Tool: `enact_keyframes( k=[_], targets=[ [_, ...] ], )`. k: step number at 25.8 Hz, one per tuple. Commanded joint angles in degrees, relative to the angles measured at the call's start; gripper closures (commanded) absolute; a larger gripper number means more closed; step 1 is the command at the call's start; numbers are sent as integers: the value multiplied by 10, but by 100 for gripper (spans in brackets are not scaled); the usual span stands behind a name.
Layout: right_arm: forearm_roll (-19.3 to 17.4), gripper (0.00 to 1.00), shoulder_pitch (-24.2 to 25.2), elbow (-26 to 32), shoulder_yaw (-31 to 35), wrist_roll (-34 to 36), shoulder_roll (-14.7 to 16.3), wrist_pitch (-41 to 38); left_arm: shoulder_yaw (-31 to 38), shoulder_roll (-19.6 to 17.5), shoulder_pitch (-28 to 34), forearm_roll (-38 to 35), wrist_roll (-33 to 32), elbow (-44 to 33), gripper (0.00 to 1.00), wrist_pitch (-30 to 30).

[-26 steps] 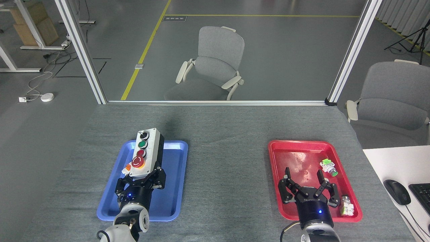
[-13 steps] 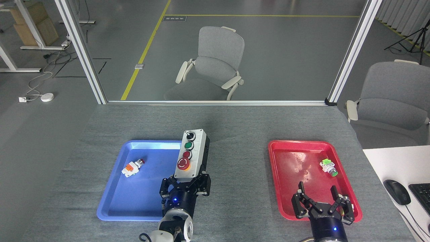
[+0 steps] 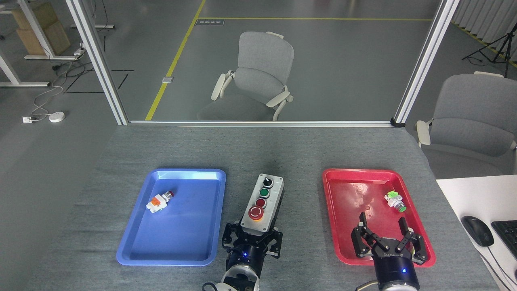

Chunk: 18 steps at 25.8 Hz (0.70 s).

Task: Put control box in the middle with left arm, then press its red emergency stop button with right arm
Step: 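Drag the control box out of the blue tray toward the table middle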

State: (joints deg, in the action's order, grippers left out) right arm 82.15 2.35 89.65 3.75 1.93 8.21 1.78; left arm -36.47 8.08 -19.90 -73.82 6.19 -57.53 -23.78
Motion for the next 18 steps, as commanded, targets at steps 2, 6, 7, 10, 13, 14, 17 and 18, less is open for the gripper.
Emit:
enact_keyframes(
  k=[2,6,7,10,13,14,17,18],
  targets=[
    [-2,1,-1,-3,-4,-2,0,0,-47,0,-7,0,20,12,100,-18],
    [-2,1,-1,-3,-7,-3,2,-6,-93,0,-7,0,21,12,100,-31],
    [-1,1,1,-3,-7,-4,2,-6,-105,0,-7,0,21,12,100,-31],
    [-2,1,2,-3,-7,-4,1,-2,-119,0,-8,0,21,13,100,-30],
    [-2,1,2,-3,-4,-5,-3,-6,-127,0,-9,1,20,28,100,-26],
    [-2,1,1,-3,-3,-5,-6,-7,-130,0,-13,1,20,37,100,-24],
    [-2,1,1,-3,-3,-5,-11,-11,-137,0,-21,1,20,59,100,-23],
    [-2,1,1,-3,-3,-5,-12,-11,-137,0,-26,2,20,66,100,-23]
  ],
)
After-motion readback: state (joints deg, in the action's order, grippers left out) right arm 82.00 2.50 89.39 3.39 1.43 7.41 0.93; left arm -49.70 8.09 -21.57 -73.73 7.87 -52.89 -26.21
